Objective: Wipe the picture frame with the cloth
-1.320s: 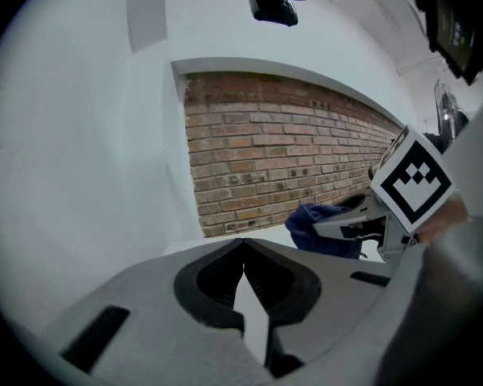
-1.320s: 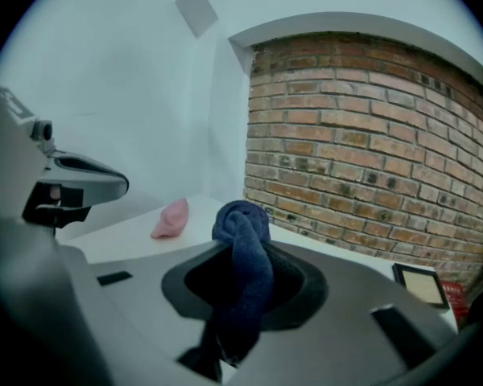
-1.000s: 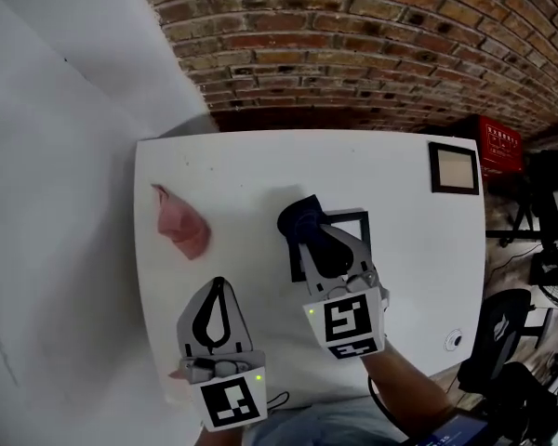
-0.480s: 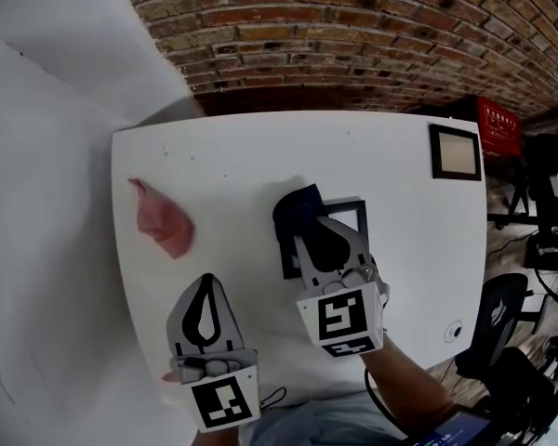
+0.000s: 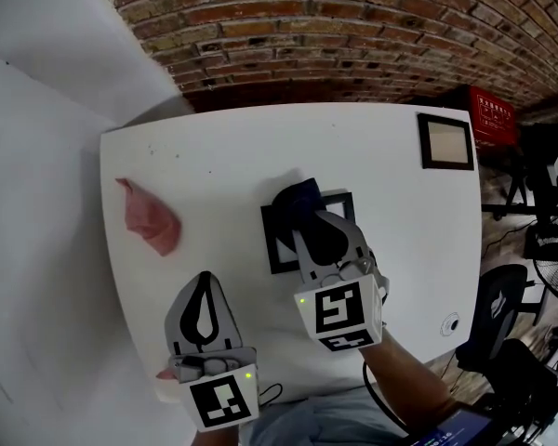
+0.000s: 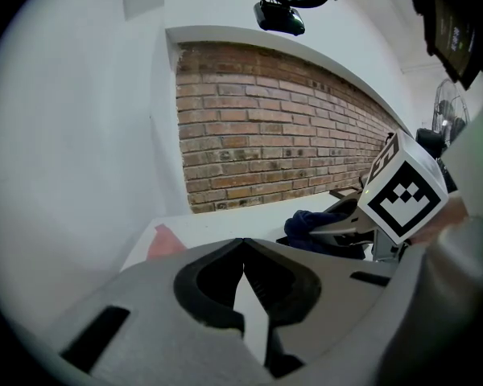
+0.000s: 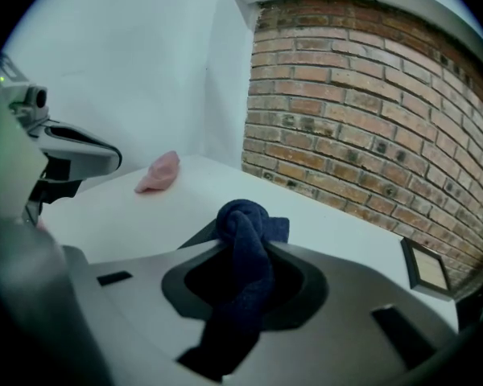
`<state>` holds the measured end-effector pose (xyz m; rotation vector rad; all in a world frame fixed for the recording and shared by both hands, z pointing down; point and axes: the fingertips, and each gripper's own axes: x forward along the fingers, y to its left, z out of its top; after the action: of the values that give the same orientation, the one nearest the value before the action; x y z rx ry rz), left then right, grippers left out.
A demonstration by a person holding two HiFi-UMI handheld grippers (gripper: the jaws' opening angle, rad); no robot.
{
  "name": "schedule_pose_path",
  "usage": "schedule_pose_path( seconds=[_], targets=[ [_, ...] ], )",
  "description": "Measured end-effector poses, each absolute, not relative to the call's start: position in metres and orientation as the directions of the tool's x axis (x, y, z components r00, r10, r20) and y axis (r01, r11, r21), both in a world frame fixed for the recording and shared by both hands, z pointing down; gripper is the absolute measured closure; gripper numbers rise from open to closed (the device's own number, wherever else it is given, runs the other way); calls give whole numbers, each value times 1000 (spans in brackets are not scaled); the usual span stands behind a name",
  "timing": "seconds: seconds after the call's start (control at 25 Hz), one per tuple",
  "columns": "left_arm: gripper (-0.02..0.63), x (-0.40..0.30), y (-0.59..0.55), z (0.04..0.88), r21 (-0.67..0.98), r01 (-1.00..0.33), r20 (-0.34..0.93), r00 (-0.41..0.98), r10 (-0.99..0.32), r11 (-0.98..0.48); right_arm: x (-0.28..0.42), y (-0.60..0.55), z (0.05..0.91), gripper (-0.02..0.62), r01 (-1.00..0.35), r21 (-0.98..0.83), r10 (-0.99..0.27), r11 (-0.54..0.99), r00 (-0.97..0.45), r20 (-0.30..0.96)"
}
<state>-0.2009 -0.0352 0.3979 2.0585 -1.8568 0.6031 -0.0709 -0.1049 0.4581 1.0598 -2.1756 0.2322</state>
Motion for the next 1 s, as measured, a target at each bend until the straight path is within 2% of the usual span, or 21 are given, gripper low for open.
schedule_pose_path(
  seconds=[1.0],
  targets=[
    [597,-177,-38,394,-55,-984,494,120,-861,-168,-30,-111,458,512,-800,146,-651,583,-352,672]
  ],
)
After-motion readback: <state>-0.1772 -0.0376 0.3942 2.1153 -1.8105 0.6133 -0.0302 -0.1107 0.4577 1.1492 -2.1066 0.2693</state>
